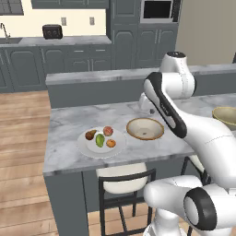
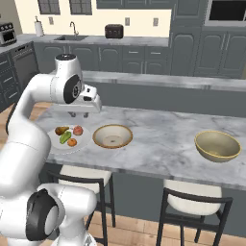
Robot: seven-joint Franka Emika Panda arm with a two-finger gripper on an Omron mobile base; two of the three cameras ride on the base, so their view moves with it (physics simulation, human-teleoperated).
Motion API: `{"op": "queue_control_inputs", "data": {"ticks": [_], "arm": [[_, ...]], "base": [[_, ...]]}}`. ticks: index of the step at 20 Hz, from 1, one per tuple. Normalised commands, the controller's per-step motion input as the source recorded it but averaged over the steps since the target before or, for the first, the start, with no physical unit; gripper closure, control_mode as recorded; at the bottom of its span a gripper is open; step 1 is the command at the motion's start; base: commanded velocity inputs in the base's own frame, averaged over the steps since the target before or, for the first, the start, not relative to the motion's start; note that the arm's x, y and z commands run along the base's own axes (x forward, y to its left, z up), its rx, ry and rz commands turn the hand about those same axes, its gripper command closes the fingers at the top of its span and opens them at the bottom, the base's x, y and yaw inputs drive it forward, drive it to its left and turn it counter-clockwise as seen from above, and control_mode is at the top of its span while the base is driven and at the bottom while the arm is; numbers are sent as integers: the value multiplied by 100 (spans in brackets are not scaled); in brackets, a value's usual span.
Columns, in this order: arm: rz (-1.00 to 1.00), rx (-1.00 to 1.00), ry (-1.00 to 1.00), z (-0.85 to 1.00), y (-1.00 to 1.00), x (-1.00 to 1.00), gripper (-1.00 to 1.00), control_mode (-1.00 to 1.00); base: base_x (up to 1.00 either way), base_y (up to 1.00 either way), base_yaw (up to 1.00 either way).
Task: Take the fruits from the plate on the dining counter and place two fruits in each bowl.
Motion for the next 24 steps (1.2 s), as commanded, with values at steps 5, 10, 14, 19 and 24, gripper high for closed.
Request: {"op": "queue_control_inputs", "data": {"ticks": [5,10,14,19,24], "arm": [[4,0,1,-30,21,15,-100,-100],[22,-4,0,-67,98,16,-100,-100],[22,-12,3,-59,81,1,-100,-100],[21,-6,4,-53,45,18,-100,-100],[14,0,4,-29,14,53,-100,-100]], "base": [[0,0,0],[0,0,0],[0,0,0],[0,0,0],[0,0,0]]}}
